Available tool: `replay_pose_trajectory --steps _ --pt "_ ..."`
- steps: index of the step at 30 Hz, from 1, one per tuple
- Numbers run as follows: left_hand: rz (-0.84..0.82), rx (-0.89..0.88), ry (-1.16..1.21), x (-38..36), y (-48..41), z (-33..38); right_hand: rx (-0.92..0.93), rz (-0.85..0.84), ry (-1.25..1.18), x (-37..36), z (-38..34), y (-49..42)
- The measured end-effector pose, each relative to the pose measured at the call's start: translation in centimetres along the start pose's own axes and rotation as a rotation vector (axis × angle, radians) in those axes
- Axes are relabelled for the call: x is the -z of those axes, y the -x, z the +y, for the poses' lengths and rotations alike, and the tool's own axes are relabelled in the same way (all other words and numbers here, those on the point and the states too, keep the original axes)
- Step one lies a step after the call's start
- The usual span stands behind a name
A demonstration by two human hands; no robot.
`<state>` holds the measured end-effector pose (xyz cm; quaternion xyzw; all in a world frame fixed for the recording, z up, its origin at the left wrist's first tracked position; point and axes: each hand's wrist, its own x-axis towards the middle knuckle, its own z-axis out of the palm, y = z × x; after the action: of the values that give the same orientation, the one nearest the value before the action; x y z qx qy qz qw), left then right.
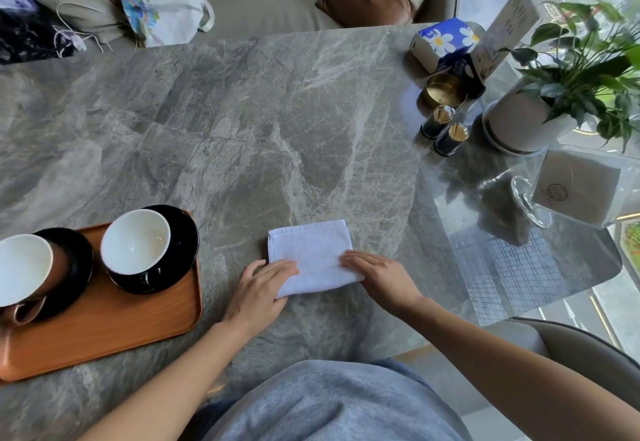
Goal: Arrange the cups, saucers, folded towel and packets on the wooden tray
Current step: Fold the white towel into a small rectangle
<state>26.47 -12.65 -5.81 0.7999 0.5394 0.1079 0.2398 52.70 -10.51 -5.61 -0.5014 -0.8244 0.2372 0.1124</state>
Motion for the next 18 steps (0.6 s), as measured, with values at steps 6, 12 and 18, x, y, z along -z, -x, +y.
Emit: replay_pose_trajectory --steps 6,12,18 --pt "0.044 0.059 0.054 -0.1 -0.2 -0.5 -0.144 0.009 -0.073 -0.6 0.1 0.2" --pt "0.012 0.382 0.423 0.7 -1.7 -0.4 -0.373 0.105 -0.294 -0.6 0.1 -0.5" --pt "0.07 0.565 0.658 0.7 -3.0 -0.6 -0.463 0.118 -0.387 -0.4 0.1 -1.9"
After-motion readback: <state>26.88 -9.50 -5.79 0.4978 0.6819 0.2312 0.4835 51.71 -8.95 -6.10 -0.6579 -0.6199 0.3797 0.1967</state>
